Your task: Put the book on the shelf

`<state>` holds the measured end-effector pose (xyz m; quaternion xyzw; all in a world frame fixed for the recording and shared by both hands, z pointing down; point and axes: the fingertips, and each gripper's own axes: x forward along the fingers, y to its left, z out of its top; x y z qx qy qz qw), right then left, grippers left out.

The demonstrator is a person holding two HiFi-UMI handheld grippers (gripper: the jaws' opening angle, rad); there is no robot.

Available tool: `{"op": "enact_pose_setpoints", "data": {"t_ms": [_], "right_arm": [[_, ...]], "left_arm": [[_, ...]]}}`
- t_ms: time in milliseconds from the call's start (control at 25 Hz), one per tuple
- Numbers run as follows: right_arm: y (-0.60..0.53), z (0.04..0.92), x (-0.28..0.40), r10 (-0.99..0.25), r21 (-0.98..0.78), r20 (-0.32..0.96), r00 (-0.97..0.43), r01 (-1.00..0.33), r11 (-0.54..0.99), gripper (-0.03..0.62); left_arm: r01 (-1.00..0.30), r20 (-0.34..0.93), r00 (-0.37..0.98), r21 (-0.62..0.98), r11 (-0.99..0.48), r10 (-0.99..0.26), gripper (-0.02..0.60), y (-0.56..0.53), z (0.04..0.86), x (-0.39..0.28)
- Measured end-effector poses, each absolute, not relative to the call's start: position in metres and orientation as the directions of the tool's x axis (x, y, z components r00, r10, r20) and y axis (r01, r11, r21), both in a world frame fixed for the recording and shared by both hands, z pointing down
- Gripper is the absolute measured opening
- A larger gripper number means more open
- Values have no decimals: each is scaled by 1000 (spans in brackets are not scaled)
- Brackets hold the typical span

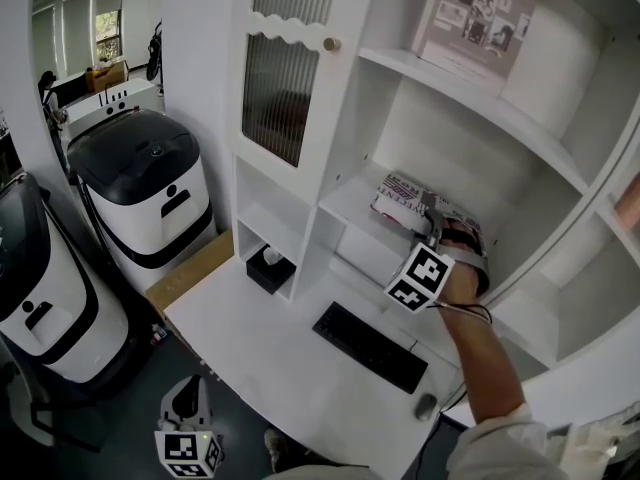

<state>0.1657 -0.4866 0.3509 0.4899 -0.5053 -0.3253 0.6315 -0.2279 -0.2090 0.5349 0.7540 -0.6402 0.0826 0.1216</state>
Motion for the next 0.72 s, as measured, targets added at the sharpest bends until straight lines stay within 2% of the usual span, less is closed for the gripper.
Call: {"op": "enact_pose_setpoints", "data": {"t_ms": [360,720], "right_arm": [[-486,358,161,-869,910,415,268,-127,395,198],[-485,368,155,-802,835,550,235,-185,519,258]], "left_arm": [[-986,286,163,84,-145,-944,12,-210,539,-233],[-987,293,157,90,-136,-943,12,-206,543,-238]]}}
